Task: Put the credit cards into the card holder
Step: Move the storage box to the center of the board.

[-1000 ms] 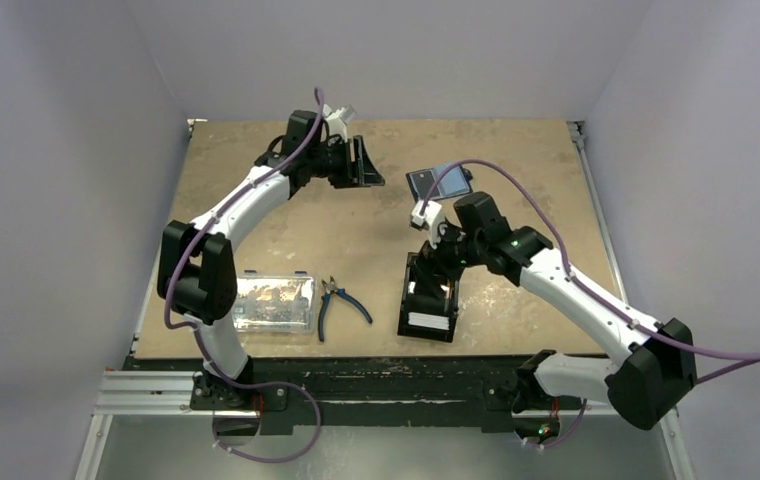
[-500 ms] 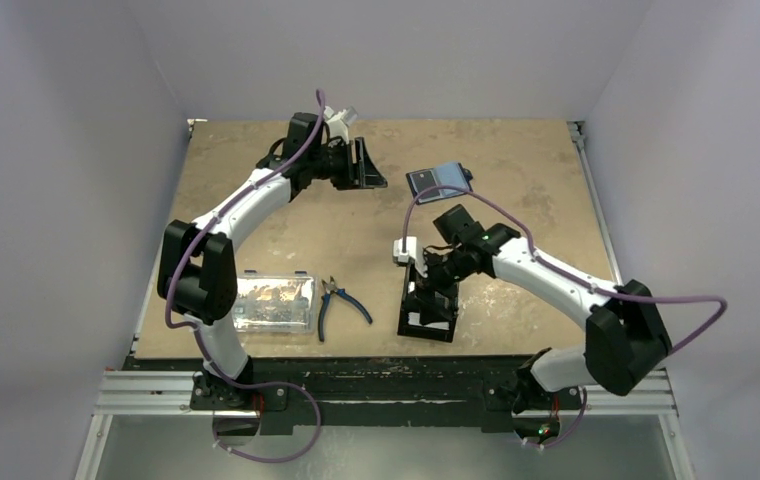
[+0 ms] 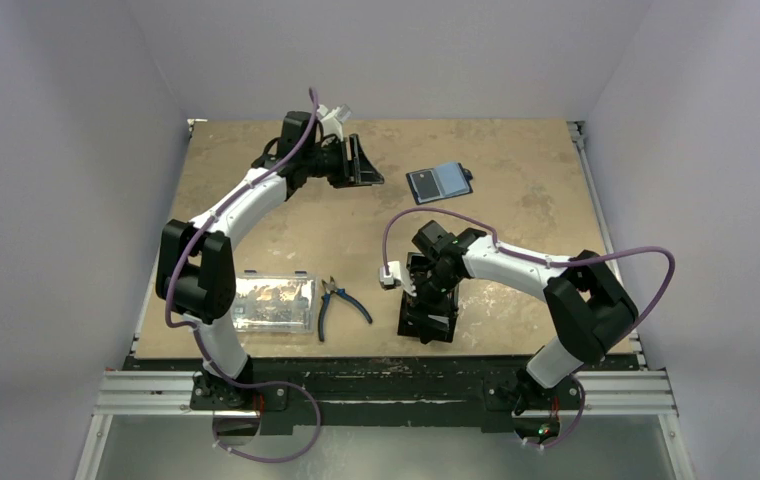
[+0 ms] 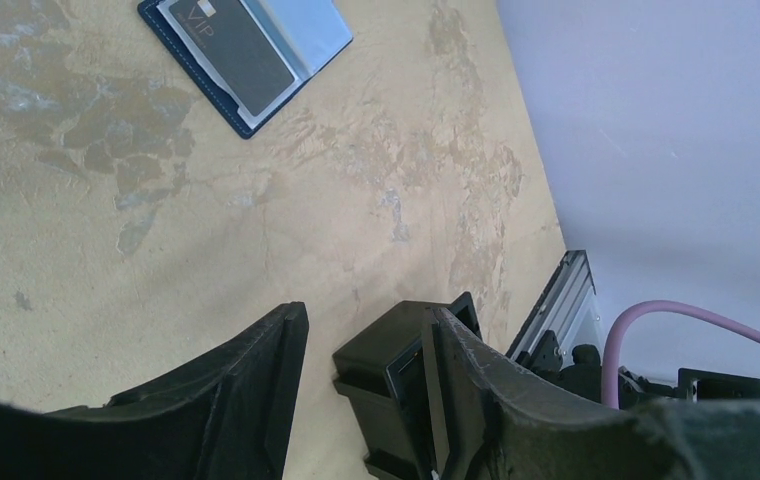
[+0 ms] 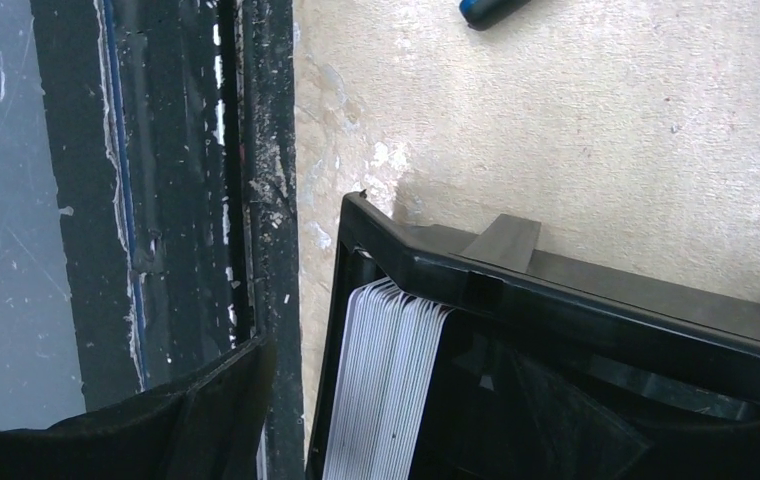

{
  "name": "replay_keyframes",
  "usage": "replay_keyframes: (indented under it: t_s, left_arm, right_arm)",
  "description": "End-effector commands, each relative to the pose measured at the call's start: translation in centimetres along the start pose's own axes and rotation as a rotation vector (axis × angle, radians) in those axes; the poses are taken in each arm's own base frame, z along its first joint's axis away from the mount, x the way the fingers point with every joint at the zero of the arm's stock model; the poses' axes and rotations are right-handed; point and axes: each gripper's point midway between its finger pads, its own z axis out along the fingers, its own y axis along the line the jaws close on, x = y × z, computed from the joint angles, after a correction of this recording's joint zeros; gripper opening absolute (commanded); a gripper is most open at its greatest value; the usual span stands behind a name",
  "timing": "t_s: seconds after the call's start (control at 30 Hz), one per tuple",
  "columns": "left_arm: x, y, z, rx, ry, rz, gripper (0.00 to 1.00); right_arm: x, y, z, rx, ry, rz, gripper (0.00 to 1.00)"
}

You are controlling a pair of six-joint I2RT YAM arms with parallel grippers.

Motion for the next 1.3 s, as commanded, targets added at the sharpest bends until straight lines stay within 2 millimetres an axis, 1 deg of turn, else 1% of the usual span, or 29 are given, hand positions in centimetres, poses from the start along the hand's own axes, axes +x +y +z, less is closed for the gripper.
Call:
replay_keyframes:
  t_s: [0.0, 0.3, 0.43, 0.53, 0.57, 0.63, 0.67, 0.77, 0.97, 1.0, 1.03, 1.1, 1.13, 1.2, 1.27]
  left_arm:
    - [-0.9, -0.8, -0.3, 0.043, -0.030, 0.012, 0.50]
    - [-1.0, -0.1, -0.3, 0.033, -0.032, 0.004, 0.50]
    - [-1.0, 0.0, -0.2, 0.031, -0.030, 0.004, 0.50]
    - [-0.9, 0.1, -0.2, 0.032, -0.027, 0.003, 0.50]
    - [-0.9, 0.2, -0.1, 0.031, -0.027, 0.003, 0.50]
    - [-0.8, 0.2, -0.1, 0.032, -0.026, 0.002, 0.50]
    - [-0.8, 0.2, -0.1, 0.034, -0.025, 0.000, 0.50]
    - [-0.8, 0.2, -0.1, 0.036, -0.024, -0.001, 0.50]
    - [-0.8, 0.1, -0.1, 0.038, -0.024, 0.001, 0.50]
    - [-0.7, 0.2, -0.1, 0.039, -0.022, 0.000, 0.50]
    - [-0.7, 0.2, 0.0, 0.039, -0.022, 0.000, 0.50]
    - [-0.8, 0.1, -0.1, 0.041, -0.023, 0.001, 0.50]
    - [-0.8, 0.1, -0.1, 0.041, -0.023, 0.002, 0.50]
    - [-0.7, 0.2, 0.0, 0.040, -0.022, 0.001, 0.50]
    - [-0.7, 0.2, 0.0, 0.040, -0.020, 0.002, 0.50]
  right_arm:
    - [-1.1, 0.9, -0.7, -0.019, -0.036, -0.070, 0.85]
    - [-1.6, 1.5, -1.5, 0.001, -0.074, -0.111, 0.76]
    - [-1.8, 2.3, -1.9, -0.009, -0.094, -0.127, 0.68]
    - [-1.7, 2.5, -2.0, -0.010, -0.095, -0.136, 0.65]
    - [-1.6, 2.5, -2.0, -0.010, -0.094, -0.137, 0.64]
    - [-1.6, 2.1, -1.9, 0.007, -0.088, -0.135, 0.69]
    - [-1.6, 2.0, -1.8, 0.009, -0.087, -0.125, 0.70]
    - [-1.5, 2.0, -1.6, -0.002, -0.079, -0.112, 0.69]
    - [-1.4, 2.4, -1.4, -0.022, -0.081, -0.121, 0.54]
    - [-1.4, 2.4, -1.4, -0.021, -0.082, -0.123, 0.54]
    - [-1.4, 2.2, -1.5, -0.014, -0.079, -0.123, 0.58]
    - [-1.4, 1.5, -1.5, 0.027, -0.069, -0.113, 0.74]
    - [-1.2, 1.2, -1.4, 0.039, -0.062, -0.104, 0.79]
    - [-0.7, 1.3, -1.2, 0.029, -0.044, -0.101, 0.85]
    - [-0.3, 1.3, -0.8, 0.010, -0.022, -0.091, 0.87]
